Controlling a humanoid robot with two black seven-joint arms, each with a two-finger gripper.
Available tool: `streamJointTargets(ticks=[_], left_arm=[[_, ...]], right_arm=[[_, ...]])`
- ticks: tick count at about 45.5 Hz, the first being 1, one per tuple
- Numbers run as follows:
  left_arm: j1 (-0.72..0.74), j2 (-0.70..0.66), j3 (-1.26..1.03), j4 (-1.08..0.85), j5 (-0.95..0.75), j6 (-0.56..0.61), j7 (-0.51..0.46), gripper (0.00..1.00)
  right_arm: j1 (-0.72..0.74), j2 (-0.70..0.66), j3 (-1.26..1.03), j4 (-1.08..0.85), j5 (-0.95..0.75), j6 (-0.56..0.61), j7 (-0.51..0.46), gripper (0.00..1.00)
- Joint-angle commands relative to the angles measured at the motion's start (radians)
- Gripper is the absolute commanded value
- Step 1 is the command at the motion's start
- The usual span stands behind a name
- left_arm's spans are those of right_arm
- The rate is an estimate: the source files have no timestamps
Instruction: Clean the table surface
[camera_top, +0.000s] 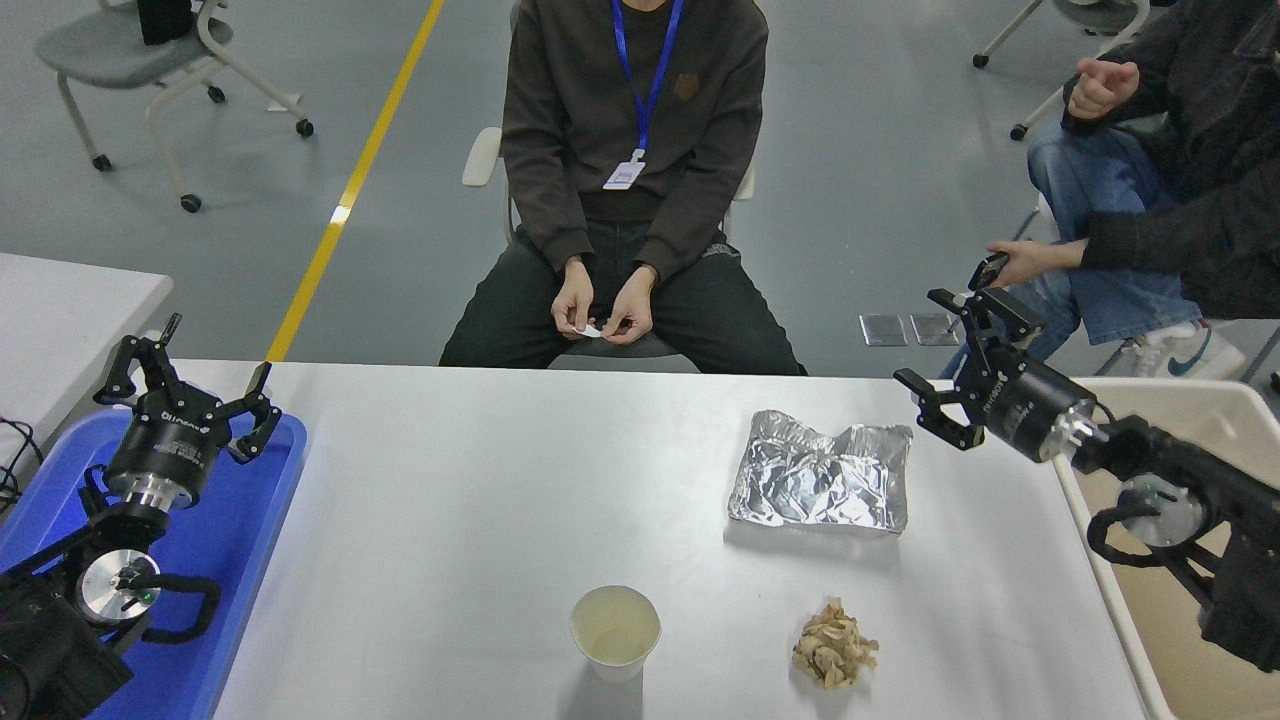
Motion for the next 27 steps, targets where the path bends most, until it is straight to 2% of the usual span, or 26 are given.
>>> streamJointTargets(ticks=[1, 15, 21, 27], left_arm=[[0.000, 0.000, 0.000, -0.001, 0.000, 0.000, 0.000, 1.00], [0.000, 0.000, 0.000, -0.001, 0.000, 0.000, -0.001, 1.00], [0.000, 0.000, 0.000, 0.001, 0.000, -0.002, 0.000, 1.00], [0.000, 0.000, 0.000, 0.001, 0.000, 0.000, 0.000, 1.00]], right_arm=[[0.037, -0.040, -0.096, 0.121, -0.099, 0.000, -0.021, 0.99], [0.033, -0.075, -0.097, 0.350, -0.236, 0.000, -0.038, 0.99], [0.031, -0.081, -0.096, 0.436, -0.366, -0.058, -0.038, 0.99], [0.042, -0.088, -0.131, 0.474, -0.412, -0.070, -0.040, 0.99]])
